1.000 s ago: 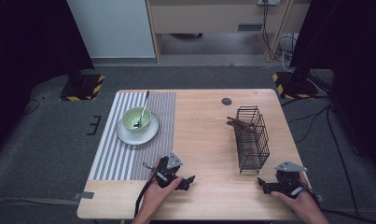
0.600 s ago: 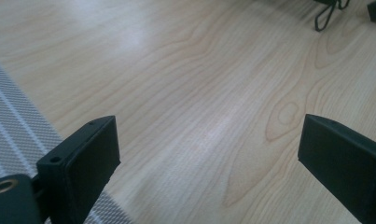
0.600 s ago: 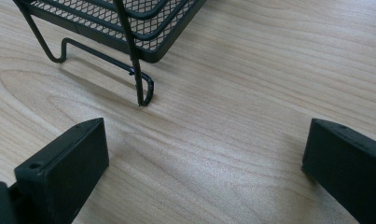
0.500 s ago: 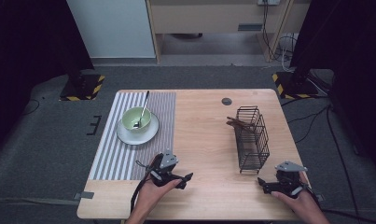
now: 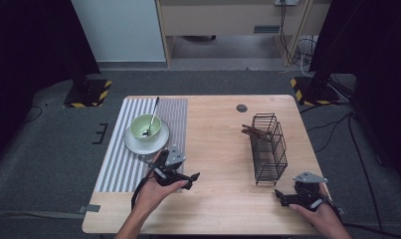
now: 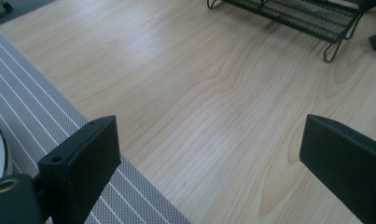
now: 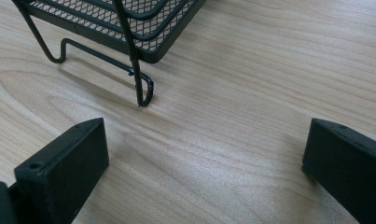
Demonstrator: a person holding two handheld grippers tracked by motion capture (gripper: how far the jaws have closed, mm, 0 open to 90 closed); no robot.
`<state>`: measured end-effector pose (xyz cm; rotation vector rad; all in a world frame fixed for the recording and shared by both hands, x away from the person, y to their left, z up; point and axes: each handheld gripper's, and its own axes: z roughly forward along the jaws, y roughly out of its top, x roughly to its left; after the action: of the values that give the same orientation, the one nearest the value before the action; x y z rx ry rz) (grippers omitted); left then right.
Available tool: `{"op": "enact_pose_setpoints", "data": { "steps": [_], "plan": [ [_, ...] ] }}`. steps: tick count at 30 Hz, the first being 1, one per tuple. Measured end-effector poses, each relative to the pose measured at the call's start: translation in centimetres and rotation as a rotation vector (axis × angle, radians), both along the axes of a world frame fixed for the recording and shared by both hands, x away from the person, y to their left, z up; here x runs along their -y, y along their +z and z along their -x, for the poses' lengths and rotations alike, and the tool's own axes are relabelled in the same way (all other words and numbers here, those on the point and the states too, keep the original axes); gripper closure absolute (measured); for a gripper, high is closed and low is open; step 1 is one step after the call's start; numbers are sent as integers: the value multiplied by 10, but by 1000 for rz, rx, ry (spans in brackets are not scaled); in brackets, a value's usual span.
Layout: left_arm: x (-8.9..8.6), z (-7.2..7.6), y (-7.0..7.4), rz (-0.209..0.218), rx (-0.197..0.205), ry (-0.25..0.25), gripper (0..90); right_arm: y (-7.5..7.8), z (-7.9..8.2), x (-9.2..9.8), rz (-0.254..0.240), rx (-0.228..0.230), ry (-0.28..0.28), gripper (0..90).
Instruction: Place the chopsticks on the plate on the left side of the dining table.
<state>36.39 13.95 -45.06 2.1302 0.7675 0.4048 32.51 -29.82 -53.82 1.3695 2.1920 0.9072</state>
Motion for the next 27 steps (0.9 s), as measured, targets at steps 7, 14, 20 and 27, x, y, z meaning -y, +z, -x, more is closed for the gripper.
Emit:
{"op": "enact_pose_setpoints", "data": {
  "steps": [7,14,20,27],
  "plan": [
    [17,-18,1,-8,-37,-26,53,0,1,0,2,2,-4,3],
    [42,-41,10,-66,-34,-44,68,0,0,0,3,1,2,4],
    [59,-48,15,-93,-11,-27,86,0,1,0,1,1,-1,4],
    [80,-54,21,-127,-8,-66,74,0,1,0,1,2,1,4]
  ]
}}
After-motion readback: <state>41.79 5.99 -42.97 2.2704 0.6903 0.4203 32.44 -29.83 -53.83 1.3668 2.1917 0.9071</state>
